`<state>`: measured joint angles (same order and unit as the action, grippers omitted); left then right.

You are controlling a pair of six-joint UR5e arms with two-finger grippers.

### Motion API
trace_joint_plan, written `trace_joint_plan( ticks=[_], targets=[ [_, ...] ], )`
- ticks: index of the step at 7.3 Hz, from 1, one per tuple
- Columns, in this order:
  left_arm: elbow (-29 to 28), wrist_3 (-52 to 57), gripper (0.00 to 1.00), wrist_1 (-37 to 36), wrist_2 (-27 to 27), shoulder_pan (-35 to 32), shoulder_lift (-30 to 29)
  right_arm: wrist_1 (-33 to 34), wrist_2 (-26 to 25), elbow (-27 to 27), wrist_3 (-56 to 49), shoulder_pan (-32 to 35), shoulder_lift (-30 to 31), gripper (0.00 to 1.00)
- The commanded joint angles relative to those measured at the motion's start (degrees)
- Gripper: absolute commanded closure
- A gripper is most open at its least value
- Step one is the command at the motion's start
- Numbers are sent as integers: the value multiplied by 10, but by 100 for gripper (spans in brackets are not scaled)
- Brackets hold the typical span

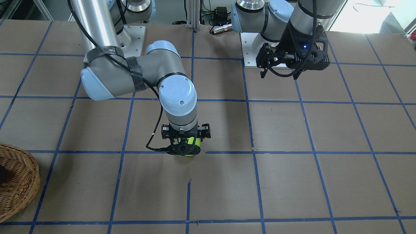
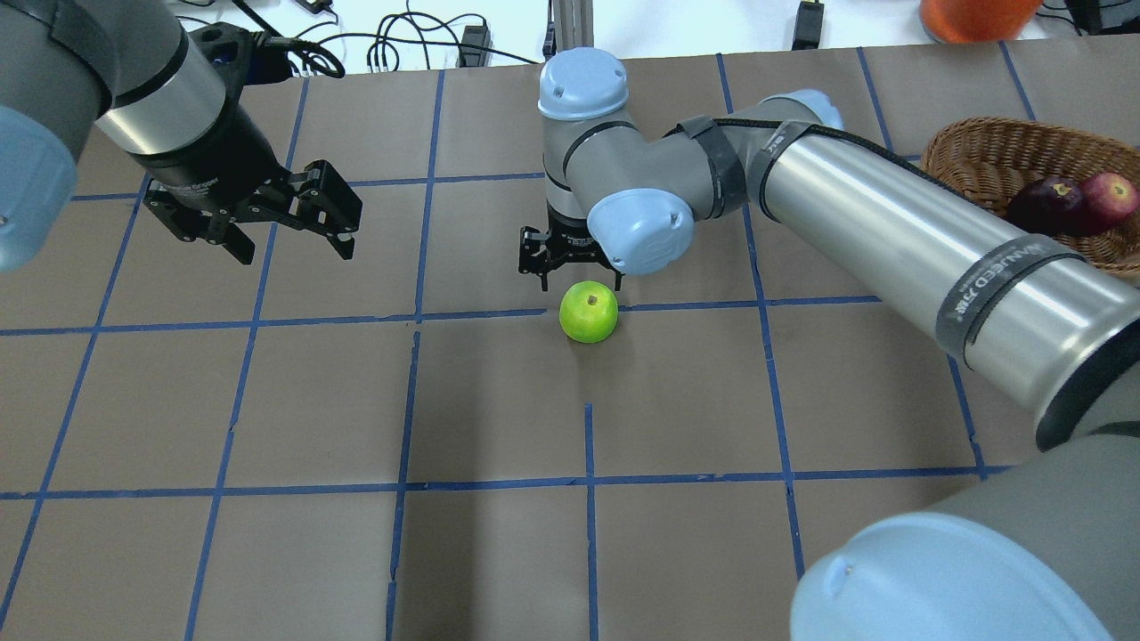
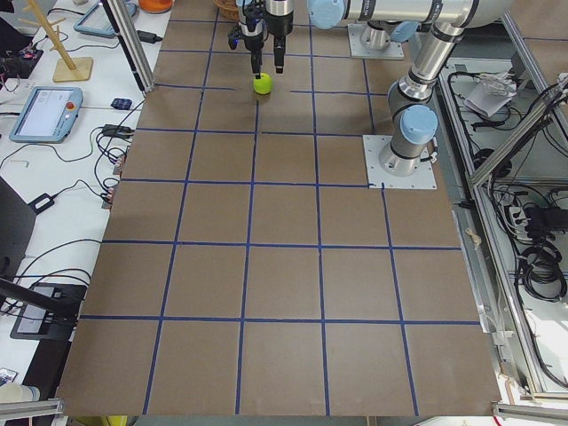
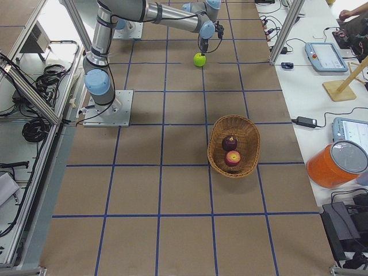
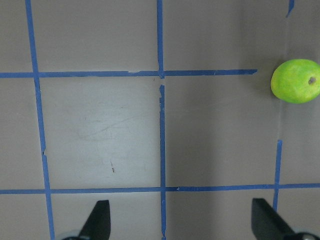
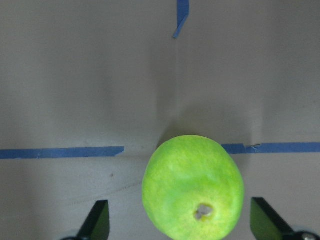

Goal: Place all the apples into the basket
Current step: 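Close the right gripper on the green apple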

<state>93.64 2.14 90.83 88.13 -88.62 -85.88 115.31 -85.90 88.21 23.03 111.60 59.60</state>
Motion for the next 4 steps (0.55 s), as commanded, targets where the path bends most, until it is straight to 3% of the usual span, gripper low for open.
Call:
trace_joint_plan(
  ticks=[1, 2, 3, 4],
  targets=[
    [-2, 2, 0, -7, -1, 1, -2, 53, -2, 54, 10, 5, -10, 0],
    [0, 1, 0, -5, 4, -1, 1, 89, -4, 70, 10, 5, -11, 0],
    [-1, 1, 0, -6, 5, -3, -3, 102, -15, 78, 7, 5, -13, 10],
    [-1, 2, 0, -7, 5, -3, -3, 104, -14, 70, 11, 1, -16, 43]
  ],
)
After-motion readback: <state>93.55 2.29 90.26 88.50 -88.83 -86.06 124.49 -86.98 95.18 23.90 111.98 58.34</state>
